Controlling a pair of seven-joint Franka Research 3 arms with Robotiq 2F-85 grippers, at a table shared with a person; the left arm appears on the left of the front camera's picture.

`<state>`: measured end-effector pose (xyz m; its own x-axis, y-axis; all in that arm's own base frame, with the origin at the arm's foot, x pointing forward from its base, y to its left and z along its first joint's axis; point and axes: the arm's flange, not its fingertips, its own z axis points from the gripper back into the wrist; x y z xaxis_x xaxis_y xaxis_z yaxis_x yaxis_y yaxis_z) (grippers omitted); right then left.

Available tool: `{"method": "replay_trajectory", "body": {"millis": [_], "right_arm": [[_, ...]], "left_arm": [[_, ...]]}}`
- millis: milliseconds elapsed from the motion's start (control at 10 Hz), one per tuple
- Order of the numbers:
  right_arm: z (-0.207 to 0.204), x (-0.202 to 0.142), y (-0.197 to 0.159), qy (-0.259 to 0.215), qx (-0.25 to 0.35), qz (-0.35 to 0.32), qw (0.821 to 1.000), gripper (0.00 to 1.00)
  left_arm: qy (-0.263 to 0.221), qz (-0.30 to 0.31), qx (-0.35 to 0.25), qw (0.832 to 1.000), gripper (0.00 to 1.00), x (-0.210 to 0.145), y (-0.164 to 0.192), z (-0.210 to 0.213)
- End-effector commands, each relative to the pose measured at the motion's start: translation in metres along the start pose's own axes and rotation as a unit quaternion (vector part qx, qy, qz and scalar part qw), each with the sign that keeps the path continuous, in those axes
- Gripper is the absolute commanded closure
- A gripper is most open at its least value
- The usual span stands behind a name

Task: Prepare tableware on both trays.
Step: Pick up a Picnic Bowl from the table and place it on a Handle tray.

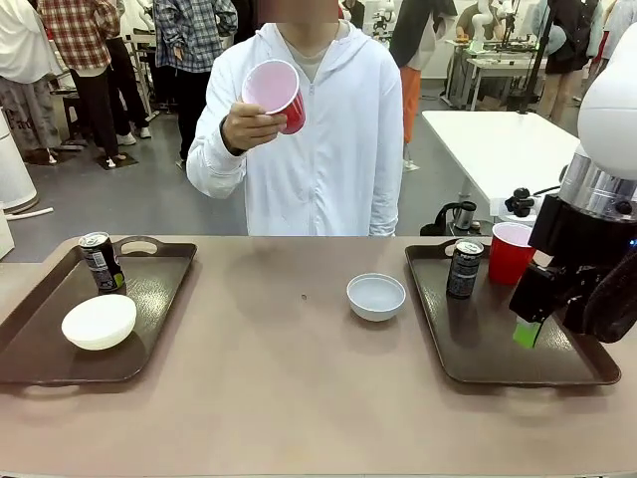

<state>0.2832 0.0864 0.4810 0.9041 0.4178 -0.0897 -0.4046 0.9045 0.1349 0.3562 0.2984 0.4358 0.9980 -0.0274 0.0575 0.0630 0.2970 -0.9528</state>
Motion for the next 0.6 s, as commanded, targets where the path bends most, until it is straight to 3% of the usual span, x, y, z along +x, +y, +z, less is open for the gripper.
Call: {"method": "replay_trajectory", "body": {"millis": [0,500], "right_arm": [[-0.001,0.001,0.0,0.002,0.0,0.0,1.0,0.0],[0.01,0.116,0.057,-0.027,-0.071,0.0,0.997,0.0]], "left_arm": [[0.001,0.004,0.009,1.0,0.0,-0.003,-0.002,0.0],[0.001,0.004,0.009,1.0,0.0,-0.003,-0.002,0.0]]}}
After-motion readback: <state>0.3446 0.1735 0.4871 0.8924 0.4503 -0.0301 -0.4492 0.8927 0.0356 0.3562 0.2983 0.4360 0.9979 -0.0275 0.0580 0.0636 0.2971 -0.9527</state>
